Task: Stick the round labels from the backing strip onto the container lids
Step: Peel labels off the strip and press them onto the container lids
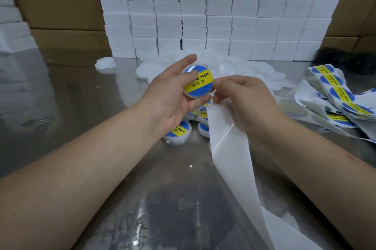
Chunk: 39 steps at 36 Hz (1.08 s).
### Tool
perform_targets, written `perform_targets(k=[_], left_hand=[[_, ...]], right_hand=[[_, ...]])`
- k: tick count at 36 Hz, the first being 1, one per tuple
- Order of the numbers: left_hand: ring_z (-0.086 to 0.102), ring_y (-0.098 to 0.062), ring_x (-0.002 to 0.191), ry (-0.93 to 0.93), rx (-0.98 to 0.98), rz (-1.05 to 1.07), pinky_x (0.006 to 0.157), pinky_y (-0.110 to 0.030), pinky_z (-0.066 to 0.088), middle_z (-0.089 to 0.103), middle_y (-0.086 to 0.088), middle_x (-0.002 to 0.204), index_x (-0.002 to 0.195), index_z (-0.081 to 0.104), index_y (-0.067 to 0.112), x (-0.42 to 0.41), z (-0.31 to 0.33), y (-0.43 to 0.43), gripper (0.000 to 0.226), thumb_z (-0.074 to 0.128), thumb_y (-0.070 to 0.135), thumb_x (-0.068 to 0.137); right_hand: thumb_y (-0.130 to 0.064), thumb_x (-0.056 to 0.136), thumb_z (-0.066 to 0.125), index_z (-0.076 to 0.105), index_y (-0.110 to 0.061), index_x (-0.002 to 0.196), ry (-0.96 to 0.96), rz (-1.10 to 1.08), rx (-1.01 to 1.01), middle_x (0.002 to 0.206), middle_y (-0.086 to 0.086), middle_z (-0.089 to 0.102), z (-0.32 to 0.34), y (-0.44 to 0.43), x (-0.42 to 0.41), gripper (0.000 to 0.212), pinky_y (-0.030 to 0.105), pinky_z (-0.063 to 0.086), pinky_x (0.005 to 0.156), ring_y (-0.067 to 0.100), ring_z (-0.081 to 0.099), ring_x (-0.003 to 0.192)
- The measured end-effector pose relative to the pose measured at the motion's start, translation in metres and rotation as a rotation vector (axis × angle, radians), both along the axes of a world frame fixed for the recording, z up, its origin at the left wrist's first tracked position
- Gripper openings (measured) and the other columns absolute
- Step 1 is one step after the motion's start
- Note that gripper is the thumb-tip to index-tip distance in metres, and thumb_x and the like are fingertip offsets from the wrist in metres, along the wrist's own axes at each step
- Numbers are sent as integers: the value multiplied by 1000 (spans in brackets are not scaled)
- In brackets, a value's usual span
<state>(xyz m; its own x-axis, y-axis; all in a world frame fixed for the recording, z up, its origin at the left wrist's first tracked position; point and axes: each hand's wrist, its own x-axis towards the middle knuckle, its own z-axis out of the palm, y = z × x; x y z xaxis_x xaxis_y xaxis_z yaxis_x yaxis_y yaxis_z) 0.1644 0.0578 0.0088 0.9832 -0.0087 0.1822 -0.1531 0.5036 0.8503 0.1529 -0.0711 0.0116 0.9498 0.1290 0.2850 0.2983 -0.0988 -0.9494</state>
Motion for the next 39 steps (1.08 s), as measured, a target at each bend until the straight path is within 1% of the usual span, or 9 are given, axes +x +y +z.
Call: perform_targets(k=[6,11,14,23,29,32,35,37,39], left_hand=[[70,-22,66,7,35,4,55,-27,55,68,-3,95,105,60,26,-3,3,-1,29,49,2,92],[70,-21,66,12,71,21,55,-27,55,64,-7,108,106,60,27,-6,4,-2,31,50,2,91],[70,-19,67,16,90,28,57,-28,56,62,-7,114,104,60,28,-7,4,-2,31,50,2,91],[70,-19,68,-2,147,52,56,-27,56,63,-4,109,101,61,31,-10,3,-4,34,50,0,91],[67,-19,83,-89,302,248,55,-21,53,56,3,115,97,59,38,-12,4,-6,38,49,1,92],[65,-16,85,-156,384,380,53,-17,52,49,6,119,111,54,37,-13,3,-7,40,46,2,93],[65,-16,88,-194,463,480,50,-13,49,41,6,127,132,43,35,-11,0,-7,48,48,7,94],[67,-15,79,-192,501,509,48,-11,47,39,8,126,135,40,34,-11,-2,-8,48,48,10,95],[68,-14,69,-179,529,543,45,-9,44,41,14,121,131,45,33,-12,-1,-7,42,46,12,96]], right_hand=[[-16,81,57,69,-23,54,6,0,-9,50,-7,53,0,-2,0,30,8,32,40,5,44,43],[-16,81,58,68,-14,59,15,-26,-18,50,-6,54,0,-3,3,24,10,33,40,7,43,44],[-17,80,58,68,-14,58,22,-41,-25,50,-6,54,-1,-3,5,25,10,33,40,7,44,45],[-18,82,57,67,-9,65,13,-59,-55,50,-7,55,-3,-4,7,22,9,33,39,5,45,43],[-24,81,59,70,-7,73,-17,-82,-101,49,-8,54,-4,-3,9,22,9,33,39,5,43,45],[-26,82,59,70,-5,74,-32,-104,-133,51,-6,56,-5,0,11,25,13,36,44,7,43,48],[-27,81,59,70,-7,72,-37,-121,-141,50,-8,56,-6,1,11,25,11,33,40,5,41,44],[-25,81,58,70,-8,71,-36,-131,-138,48,-9,55,-7,1,11,23,11,32,40,4,42,43],[-24,80,57,67,-3,72,-40,-173,-142,49,-8,54,-7,-1,13,25,19,34,47,9,43,50]])
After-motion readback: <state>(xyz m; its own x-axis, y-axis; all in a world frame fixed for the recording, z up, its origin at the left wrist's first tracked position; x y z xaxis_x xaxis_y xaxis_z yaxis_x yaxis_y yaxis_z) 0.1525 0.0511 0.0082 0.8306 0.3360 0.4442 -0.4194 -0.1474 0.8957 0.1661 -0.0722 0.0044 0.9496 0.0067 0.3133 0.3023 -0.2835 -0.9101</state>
